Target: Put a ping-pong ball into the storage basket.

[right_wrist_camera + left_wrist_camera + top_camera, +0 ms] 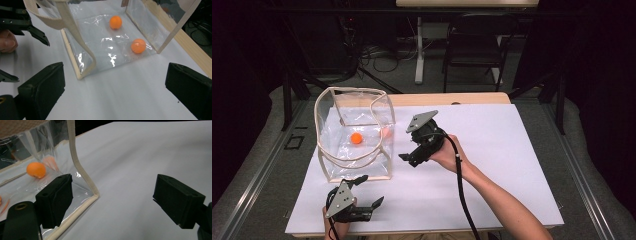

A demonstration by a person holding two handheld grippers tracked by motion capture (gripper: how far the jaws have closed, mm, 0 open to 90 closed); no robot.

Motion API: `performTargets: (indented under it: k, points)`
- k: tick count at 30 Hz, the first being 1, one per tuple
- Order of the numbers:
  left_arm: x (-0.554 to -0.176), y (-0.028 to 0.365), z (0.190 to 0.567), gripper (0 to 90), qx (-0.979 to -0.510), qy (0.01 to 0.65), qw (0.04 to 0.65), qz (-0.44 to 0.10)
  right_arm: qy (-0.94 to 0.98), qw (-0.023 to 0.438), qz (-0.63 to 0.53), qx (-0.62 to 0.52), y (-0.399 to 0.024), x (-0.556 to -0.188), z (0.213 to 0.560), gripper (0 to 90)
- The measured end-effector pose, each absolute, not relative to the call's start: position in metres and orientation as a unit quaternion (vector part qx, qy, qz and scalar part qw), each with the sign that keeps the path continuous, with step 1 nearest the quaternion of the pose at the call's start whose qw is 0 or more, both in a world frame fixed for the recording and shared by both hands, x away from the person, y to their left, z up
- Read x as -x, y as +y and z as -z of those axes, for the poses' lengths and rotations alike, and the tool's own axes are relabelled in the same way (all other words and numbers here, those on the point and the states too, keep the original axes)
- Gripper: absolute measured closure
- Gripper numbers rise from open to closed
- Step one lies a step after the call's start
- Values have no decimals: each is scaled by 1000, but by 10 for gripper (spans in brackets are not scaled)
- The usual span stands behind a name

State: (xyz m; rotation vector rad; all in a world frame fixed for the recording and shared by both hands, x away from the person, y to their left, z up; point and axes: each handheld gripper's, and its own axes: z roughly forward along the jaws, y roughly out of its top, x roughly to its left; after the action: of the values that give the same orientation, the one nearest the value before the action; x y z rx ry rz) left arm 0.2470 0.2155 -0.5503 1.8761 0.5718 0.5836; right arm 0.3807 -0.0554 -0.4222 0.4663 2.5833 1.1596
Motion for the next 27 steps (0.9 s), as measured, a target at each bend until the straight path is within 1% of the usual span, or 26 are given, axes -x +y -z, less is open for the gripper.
performTargets:
  k: [27]
  points:
    - [-246, 214, 550, 157, -784, 237, 519, -243, 897, 130, -383, -179, -89, -369, 459, 16]
